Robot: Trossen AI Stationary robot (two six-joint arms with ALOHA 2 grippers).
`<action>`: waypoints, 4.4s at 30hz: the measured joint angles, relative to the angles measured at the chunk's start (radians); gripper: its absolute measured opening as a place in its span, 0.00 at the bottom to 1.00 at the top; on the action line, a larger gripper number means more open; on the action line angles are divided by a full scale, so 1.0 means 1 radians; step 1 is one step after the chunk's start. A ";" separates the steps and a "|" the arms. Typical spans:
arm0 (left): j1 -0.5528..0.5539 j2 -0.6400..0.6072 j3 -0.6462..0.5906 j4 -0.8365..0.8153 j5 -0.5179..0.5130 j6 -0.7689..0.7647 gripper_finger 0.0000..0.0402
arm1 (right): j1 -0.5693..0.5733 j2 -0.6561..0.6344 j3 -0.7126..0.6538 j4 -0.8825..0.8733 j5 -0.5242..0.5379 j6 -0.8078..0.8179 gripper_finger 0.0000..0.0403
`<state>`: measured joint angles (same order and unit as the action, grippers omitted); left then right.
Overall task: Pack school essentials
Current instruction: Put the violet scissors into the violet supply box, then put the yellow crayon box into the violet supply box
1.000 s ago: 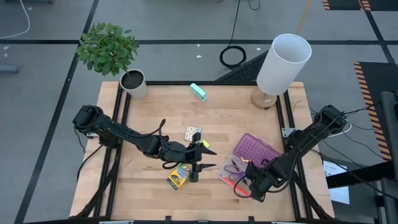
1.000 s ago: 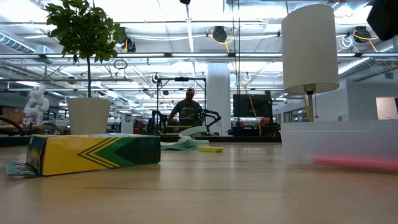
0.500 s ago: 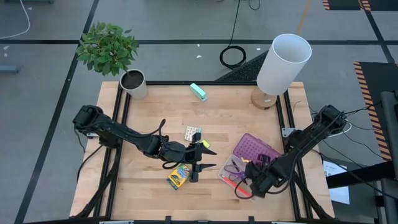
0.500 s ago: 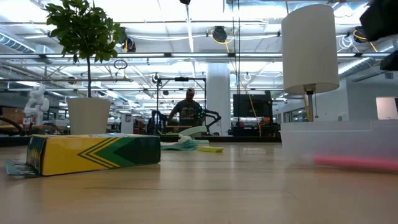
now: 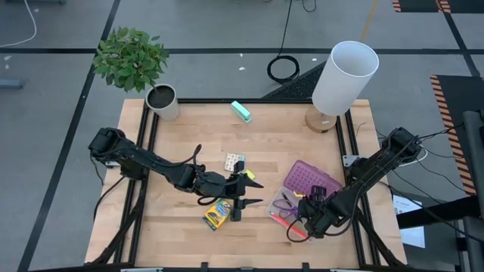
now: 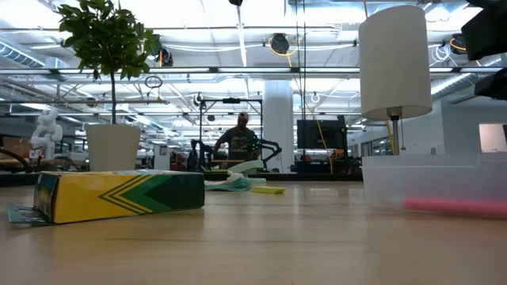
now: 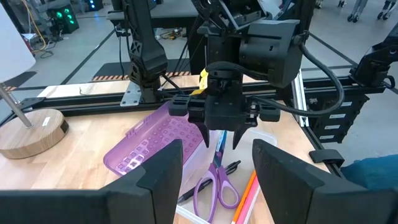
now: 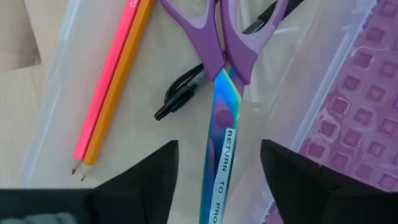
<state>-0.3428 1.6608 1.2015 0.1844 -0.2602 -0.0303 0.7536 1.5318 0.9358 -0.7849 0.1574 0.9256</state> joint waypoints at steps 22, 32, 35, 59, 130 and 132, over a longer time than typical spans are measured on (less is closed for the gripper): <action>0.000 0.000 0.000 0.000 0.000 0.000 0.49 | -0.002 0.000 -0.063 0.087 -0.030 0.031 0.12; 0.000 0.000 0.000 0.000 0.000 0.000 0.49 | -0.002 -0.003 -0.063 0.125 -0.030 0.033 0.16; 0.000 0.000 0.000 0.000 0.000 0.000 0.49 | -0.002 -0.003 -0.063 0.134 -0.029 0.031 0.14; 0.000 0.000 0.000 -0.017 -0.001 -0.001 0.49 | -0.002 -0.101 -0.062 0.177 -0.022 -0.044 0.43; -0.311 0.287 0.000 -0.826 -0.210 -1.156 1.00 | 0.051 -0.251 -0.274 0.778 0.414 -0.652 0.37; -0.311 0.287 0.000 -0.831 -0.210 -1.160 1.00 | 0.051 -0.251 -0.274 0.779 0.414 -0.653 0.37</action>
<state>-0.6537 1.9476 1.2015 -0.6463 -0.4698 -1.1900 0.8043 1.2812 0.6617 -0.0055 0.5712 0.2726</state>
